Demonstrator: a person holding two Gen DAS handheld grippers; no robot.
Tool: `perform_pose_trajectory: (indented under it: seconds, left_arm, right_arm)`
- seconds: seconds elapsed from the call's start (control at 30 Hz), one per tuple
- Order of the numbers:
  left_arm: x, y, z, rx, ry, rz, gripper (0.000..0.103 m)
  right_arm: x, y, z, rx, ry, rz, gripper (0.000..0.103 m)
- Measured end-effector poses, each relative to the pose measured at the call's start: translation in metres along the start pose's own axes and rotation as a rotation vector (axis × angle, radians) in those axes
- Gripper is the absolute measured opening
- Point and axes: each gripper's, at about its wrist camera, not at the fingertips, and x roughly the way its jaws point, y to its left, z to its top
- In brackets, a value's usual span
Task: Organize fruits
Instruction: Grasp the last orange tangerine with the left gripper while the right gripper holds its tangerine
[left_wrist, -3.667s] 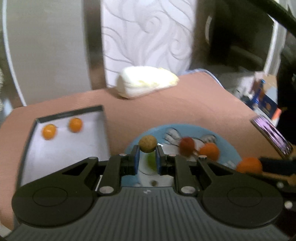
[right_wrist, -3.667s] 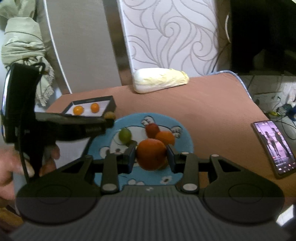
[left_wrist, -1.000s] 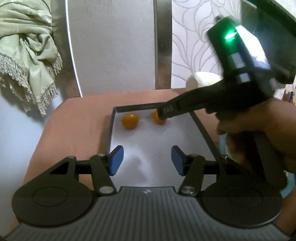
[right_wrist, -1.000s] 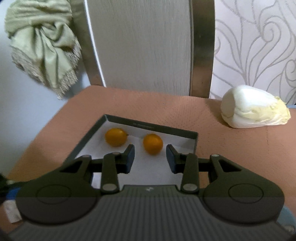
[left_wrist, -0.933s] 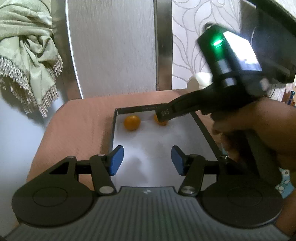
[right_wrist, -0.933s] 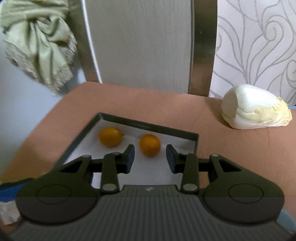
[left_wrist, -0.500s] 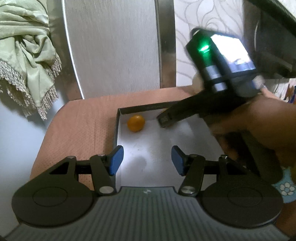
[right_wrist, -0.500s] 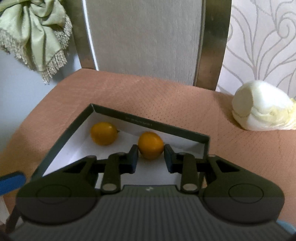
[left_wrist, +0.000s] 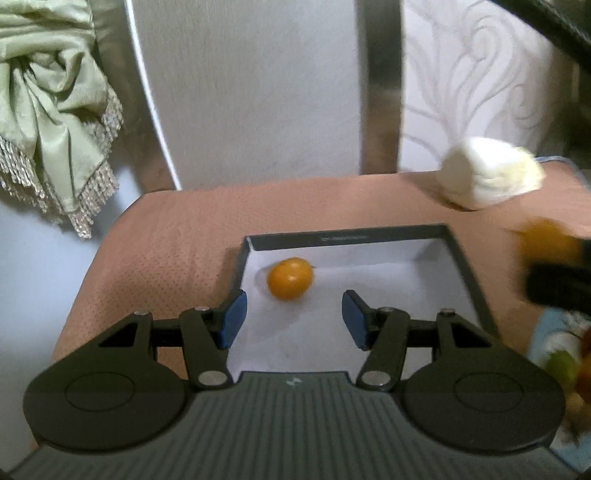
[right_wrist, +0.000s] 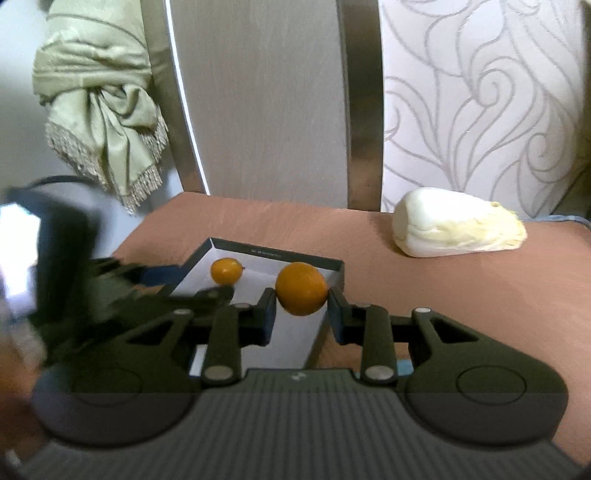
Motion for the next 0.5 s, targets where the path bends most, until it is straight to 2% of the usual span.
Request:
perform_pose_trajectory:
  seconds: [0.2, 0.27, 0.37, 0.5]
  left_arm:
    - [0.036, -0.006, 0.013, 0.019, 0.053, 0.027, 0.062]
    - [0.044, -0.008, 0.015, 0.02, 0.067, 0.018, 0.057]
    - [0.051, -0.002, 0.016, -0.011, 0.065, 0.0, 0.044]
    - [0.049, 0.004, 0.011, -0.032, 0.045, -0.009, 0.042]
  right_arm:
    - [-0.036, -0.002, -0.007, 0.005, -0.033, -0.01, 0.033]
    - [-0.046, -0.002, -0.01, 0.011, -0.038, -0.012, 0.033]
    - [-0.062, -0.003, -0.014, 0.013, -0.047, -0.032, 0.033]
    - [-0.078, -0.008, -0.021, 0.03, -0.055, -0.063, 0.033]
